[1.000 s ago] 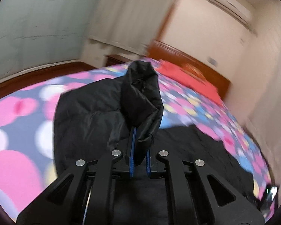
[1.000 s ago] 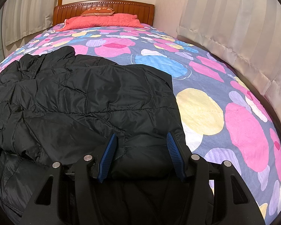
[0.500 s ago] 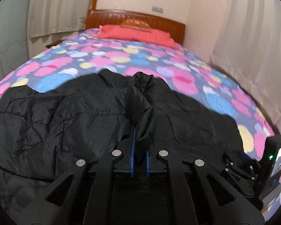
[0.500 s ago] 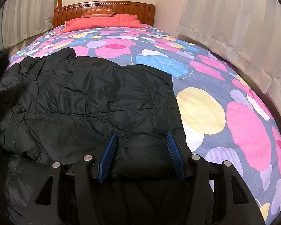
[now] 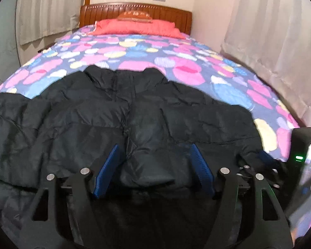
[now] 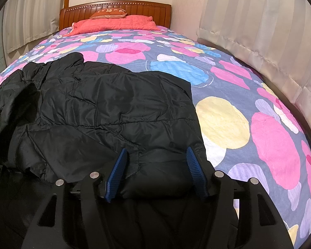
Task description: Fold large clothes
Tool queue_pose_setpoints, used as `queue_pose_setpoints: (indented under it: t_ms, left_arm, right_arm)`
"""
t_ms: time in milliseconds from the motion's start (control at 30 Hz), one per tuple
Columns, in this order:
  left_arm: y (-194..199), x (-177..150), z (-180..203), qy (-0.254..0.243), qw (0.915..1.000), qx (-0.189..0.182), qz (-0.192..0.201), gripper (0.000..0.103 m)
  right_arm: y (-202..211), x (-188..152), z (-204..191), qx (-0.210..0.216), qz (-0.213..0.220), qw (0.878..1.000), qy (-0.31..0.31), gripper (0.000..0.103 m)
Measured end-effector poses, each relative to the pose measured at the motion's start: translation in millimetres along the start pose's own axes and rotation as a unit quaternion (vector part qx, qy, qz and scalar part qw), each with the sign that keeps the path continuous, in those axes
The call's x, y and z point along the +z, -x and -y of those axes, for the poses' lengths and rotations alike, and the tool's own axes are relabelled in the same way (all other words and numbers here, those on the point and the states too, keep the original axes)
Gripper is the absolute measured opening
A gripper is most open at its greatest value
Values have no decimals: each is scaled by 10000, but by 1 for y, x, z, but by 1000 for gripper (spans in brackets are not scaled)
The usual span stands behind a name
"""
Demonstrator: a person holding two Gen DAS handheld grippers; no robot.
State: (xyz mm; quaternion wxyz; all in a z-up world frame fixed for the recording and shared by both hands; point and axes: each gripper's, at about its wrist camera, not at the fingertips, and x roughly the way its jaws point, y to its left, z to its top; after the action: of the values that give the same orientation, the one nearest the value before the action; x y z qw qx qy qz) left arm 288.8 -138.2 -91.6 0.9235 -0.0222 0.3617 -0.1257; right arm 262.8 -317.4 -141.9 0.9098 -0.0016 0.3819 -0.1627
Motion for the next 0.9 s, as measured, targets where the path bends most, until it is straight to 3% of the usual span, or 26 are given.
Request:
queue_pose_setpoints:
  t_ms: [167, 300, 533, 633, 767, 800, 833, 867, 900]
  left_arm:
    - [50, 0, -23, 24, 9997, 32, 230, 71]
    - [89, -7, -72, 176, 9974, 514, 472, 74]
    - [122, -18, -168, 815, 9831, 1493, 672, 75]
    - [125, -23, -198, 1142, 9771, 1663, 671, 75]
    - [119, -25, -216, 1213, 9741, 1810, 612, 75]
    - [118, -25, -219, 1213, 9739, 1822, 600, 75]
    - [115, -25, -221, 1211, 9738, 1840, 573, 75]
    - [111, -25, -223, 1220, 9738, 1841, 535, 75]
    - [109, -25, -224, 1235, 9740, 1828, 515, 75]
  right_arm:
    - [4, 2, -4, -23, -28, 10000, 38, 61]
    - [24, 10, -13, 26, 39, 9999, 113, 61]
    - [55, 37, -68, 1093, 183, 9938, 52, 66]
    - [49, 49, -101, 1505, 133, 9885, 66, 66]
    - [30, 56, -137, 1625, -3, 9864, 267, 66]
    - [20, 56, -144, 1711, -185, 9846, 302, 65]
    - [15, 55, -148, 1785, -322, 9829, 324, 42]
    - [12, 54, -151, 1938, -441, 9795, 330, 30]
    - [12, 53, -151, 1981, -472, 9785, 317, 29]
